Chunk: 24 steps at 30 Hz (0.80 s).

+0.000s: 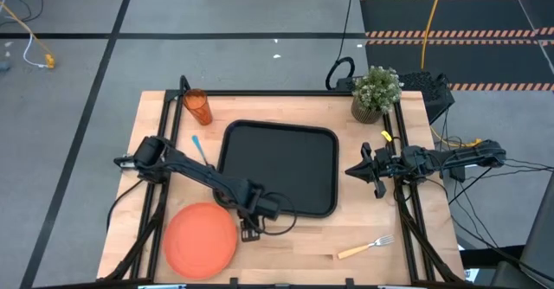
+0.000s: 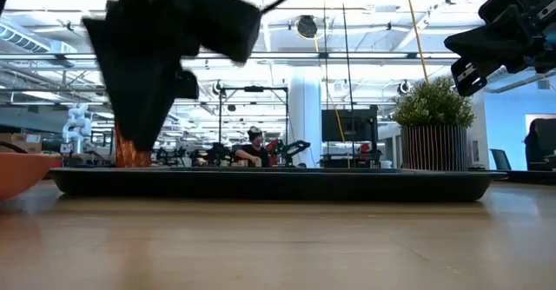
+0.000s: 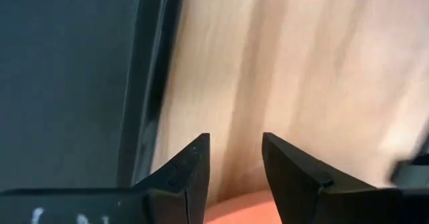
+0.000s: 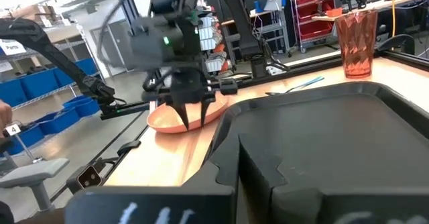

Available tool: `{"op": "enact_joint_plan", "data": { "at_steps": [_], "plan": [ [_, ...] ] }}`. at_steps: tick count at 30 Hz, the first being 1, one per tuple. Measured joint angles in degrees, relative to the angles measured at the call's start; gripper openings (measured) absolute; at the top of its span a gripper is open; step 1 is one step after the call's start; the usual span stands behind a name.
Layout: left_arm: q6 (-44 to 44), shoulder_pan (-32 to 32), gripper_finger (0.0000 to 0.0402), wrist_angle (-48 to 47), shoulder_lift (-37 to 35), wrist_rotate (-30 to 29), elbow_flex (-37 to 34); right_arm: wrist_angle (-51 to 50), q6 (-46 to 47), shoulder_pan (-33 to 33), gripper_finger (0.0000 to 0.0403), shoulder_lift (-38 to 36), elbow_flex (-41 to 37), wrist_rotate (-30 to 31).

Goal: Pick and place plate/cup/fork/spoon on tray
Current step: Adjust the black serving tray

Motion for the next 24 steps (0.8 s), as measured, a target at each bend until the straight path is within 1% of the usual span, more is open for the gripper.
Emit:
{"op": "enact_joint_plan", "data": {
  "at_steps": [2, 8, 9, 13, 14, 17, 24],
  "plan": [
    [-0.46, 0.0, 0.0138, 0.6, -0.96, 0.02, 0.29, 0.0, 0.0, 0.02, 0.0, 0.0, 0.02, 0.02],
    [-2.16, -0.26, 0.0138, -2.26, -3.71, -0.14, 0.27, -0.18, 0.0, 0.02, 0.0, 0.17, 0.02, 0.02],
    [-1.37, -0.26, 0.0138, -2.95, -3.95, -1.75, 0.27, -0.28, 0.0, 0.0, 0.0, 0.19, 0.02, 0.02],
    [0.14, -0.11, 0.0138, -4.88, -4.09, -14.41, 0.27, -0.03, -1.04, 0.01, 0.0, 0.26, 0.02, 0.25],
    [0.38, 0.12, 0.0138, -5.0, -4.03, -16.05, 0.26, 0.0, -1.45, 0.01, 0.0, 0.26, 0.01, 0.45],
    [2.5, 0.84, 0.0138, -4.67, -3.57, -15.24, -0.12, 0.0, -2.06, 0.02, 0.0, 0.27, 0.0, 1.68],
    [11.36, 0.26, 0.0138, 0.83, -2.8, -12.82, -5.63, -0.05, -2.58, 0.02, 0.0, 0.28, 0.0, 1.79]
  ]
}}
